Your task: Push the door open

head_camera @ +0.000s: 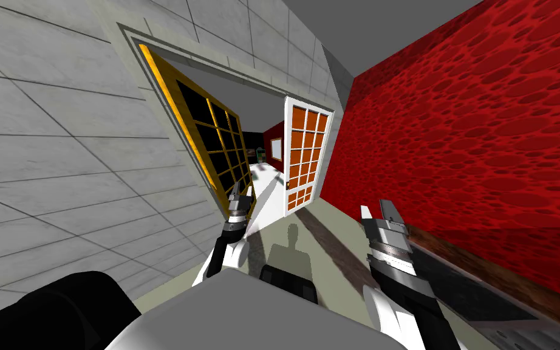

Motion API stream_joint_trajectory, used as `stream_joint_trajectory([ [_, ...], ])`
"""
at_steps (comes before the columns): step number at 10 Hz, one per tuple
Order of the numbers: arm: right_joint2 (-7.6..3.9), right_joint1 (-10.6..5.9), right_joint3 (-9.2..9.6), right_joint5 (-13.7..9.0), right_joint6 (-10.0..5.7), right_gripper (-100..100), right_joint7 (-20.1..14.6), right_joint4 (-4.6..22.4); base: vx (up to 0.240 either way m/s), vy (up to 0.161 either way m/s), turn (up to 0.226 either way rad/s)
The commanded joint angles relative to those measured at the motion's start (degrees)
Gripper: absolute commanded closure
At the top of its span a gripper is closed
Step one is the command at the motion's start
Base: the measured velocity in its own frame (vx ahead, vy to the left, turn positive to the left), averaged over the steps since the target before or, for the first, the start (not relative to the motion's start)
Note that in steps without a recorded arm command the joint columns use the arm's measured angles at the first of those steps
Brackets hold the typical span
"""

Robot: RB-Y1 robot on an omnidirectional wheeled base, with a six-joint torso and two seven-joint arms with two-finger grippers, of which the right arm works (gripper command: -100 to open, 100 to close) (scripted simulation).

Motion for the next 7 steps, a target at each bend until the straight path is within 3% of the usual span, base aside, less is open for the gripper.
stream_joint_trajectory([
  [1,-0.27,-0.21,-0.11,-0.52,-0.31,-100,-0.54,0.73,0.098,-0.019,0.247],
  [5,-1.1,-0.97,-0.5,-2.4,-1.45,-100,-2.46,3.36,0.026,-0.036,0.255],
  [7,-1.73,-1.66,-0.86,-4.08,-2.47,-100,-4.2,5.73,0.061,-0.06,0.354],
])
